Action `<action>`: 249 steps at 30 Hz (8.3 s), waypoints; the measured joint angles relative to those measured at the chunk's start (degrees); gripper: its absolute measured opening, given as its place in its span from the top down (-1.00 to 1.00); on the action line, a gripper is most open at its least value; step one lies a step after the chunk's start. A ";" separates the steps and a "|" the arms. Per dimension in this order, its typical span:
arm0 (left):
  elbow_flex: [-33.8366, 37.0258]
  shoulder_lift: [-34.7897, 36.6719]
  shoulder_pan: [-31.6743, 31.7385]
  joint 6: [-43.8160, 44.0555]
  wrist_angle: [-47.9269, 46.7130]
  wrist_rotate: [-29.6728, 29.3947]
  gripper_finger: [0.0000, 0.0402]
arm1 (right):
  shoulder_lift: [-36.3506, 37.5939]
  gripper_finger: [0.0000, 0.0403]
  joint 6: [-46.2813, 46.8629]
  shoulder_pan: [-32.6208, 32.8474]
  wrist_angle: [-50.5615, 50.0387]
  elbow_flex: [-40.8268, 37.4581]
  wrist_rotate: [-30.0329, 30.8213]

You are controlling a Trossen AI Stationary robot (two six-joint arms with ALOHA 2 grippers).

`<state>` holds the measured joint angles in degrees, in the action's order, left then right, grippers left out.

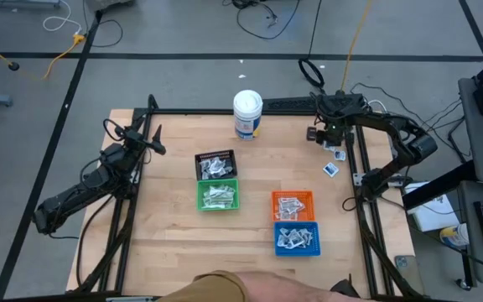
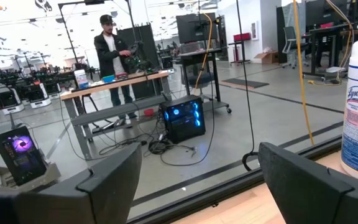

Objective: Pick & Place First Aid Supplies
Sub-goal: Put the blue pad into the blue bin

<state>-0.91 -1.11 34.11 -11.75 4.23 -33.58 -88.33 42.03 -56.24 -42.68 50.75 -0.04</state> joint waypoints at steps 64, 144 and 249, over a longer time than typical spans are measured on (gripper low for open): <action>0.00 -0.02 0.00 0.00 -0.02 0.00 -0.54 | 5.88 1.00 3.42 16.60 -27.30 17.62 -0.26; 0.00 -0.02 -0.01 0.00 -0.07 0.00 -0.58 | 7.38 -0.36 3.89 61.27 -3.86 16.31 1.49; 0.00 -0.01 0.00 0.00 0.00 0.00 -0.55 | 0.76 1.00 4.42 27.75 -29.84 20.53 -10.22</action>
<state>-0.91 -1.12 34.10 -11.75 4.23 -33.58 -87.57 46.45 -28.49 -72.53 71.29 -10.26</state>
